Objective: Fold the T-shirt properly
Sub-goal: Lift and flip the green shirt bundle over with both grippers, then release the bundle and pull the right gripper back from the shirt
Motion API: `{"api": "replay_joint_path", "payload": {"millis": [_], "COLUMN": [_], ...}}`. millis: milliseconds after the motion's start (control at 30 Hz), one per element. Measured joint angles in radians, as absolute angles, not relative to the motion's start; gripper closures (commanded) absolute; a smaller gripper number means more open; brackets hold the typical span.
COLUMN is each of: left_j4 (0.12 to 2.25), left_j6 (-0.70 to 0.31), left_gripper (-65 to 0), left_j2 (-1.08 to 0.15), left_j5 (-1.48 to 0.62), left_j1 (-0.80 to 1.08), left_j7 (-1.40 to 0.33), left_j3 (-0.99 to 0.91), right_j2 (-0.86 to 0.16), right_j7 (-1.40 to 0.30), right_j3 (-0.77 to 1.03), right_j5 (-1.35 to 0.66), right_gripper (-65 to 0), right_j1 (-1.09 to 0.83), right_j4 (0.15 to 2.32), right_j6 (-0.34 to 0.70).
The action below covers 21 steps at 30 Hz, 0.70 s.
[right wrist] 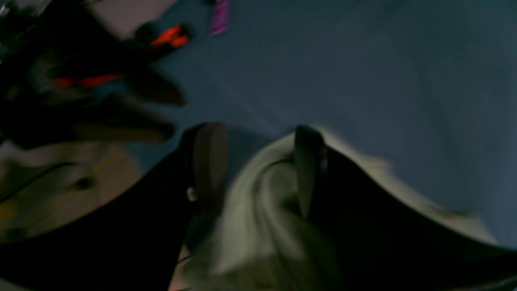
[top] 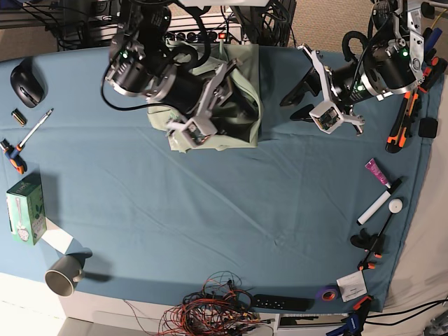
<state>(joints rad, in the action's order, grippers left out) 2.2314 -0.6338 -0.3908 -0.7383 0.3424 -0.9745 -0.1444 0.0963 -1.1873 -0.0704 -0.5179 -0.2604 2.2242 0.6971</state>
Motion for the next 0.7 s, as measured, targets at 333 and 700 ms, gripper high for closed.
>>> {"api": "replay_joint_path", "payload": {"millis": [333, 700], "left_j4": [2.231, 2.230], "left_j6": [-0.634, -0.438], "left_gripper": [-18.5, -37.4], "left_j2": [-0.385, -0.347], "left_j5": [-0.806, -0.711], "left_j1": [0.342, 0.457], "left_j7": [-0.971, -0.968], "left_j3": [-0.144, -0.058], "right_j2": [0.019, -0.096], "right_j7": [-1.019, -0.923], "right_j3": [0.128, 0.399], "right_j5": [-0.139, -0.129], "right_gripper": [0.0, -20.1], "right_j1": [-0.261, -0.188], "right_j4": [2.240, 2.036], "right_j6": [0.559, 0.508]}}
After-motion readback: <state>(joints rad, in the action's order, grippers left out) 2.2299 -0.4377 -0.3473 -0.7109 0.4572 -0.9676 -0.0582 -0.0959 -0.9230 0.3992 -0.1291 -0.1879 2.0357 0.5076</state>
